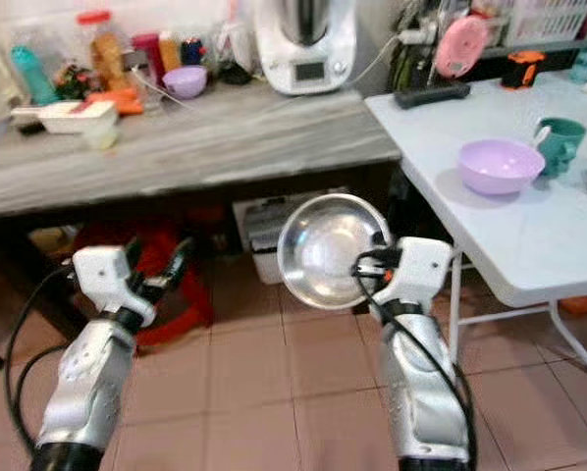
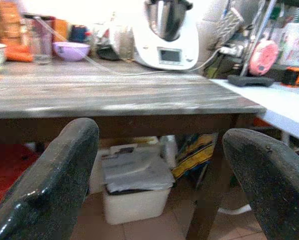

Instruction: Setting the table

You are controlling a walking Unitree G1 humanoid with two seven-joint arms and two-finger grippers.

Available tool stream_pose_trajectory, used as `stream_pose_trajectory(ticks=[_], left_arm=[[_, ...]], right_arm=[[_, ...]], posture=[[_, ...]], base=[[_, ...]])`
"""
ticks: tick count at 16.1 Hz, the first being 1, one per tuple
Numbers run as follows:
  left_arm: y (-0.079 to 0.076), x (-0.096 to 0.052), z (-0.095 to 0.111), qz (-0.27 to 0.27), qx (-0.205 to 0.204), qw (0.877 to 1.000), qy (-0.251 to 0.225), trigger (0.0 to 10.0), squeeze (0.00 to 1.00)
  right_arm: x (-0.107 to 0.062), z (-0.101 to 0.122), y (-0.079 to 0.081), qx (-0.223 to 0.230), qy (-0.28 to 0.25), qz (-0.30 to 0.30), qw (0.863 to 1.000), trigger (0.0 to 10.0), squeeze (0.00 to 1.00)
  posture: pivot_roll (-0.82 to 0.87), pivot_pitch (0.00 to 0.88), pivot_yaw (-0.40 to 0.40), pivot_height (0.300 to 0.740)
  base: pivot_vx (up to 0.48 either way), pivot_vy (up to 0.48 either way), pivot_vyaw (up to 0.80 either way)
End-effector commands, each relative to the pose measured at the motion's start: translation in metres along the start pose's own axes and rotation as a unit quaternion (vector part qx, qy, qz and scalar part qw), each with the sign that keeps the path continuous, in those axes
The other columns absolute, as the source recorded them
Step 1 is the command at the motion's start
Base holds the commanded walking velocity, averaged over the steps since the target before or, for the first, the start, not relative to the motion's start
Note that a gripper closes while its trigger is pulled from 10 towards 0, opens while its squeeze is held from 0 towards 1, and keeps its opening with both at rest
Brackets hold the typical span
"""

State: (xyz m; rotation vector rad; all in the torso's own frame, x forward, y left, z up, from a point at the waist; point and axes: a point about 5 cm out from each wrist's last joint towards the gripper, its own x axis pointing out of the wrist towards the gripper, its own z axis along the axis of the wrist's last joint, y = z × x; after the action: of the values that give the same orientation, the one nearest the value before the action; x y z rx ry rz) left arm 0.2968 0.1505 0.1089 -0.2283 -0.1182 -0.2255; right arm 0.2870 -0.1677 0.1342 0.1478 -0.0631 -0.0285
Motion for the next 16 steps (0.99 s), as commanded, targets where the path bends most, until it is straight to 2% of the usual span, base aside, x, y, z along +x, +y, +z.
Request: stream_pose_trajectory(ticks=[1,8,13,16], left_arm=[[0.0007,-0.0013,-0.0008,-0.004,0.004,1.000,0.006,10.0,0.00],[-0.0027,0.0008,-0.0018,-0.009,0.003,1.000,0.010,10.0,0.00],[-0.0054,0.0014,-0.0033,-0.016,0.000,1.000,0.014,10.0,0.00],[-0.0065,0.0018,-0.0037,-0.019,-0.002,1.000,0.015,10.0,0.00]], right_arm=[[0.0015,0.0058,0.0014,0.003,-0.012,0.001,1.000,10.0,0.00],[0.0017,0.0060,0.0003,0.007,-0.013,-0.002,1.000,10.0,0.00],[0.0018,0.0056,-0.0015,0.012,-0.011,-0.013,1.000,10.0,0.00],[0.0020,0.0054,-0.0019,0.012,-0.009,-0.015,1.000,10.0,0.00]], posture=[[-0.11,0.000,0.086,0.740],[-0.11,0.000,0.090,0.740],[-0.12,0.000,0.093,0.740],[-0.12,0.000,0.096,0.740]], base=[[0.319,0.000,0.77],[0.317,0.000,0.69],[0.314,0.000,0.00],[0.320,0.000,-0.80]])
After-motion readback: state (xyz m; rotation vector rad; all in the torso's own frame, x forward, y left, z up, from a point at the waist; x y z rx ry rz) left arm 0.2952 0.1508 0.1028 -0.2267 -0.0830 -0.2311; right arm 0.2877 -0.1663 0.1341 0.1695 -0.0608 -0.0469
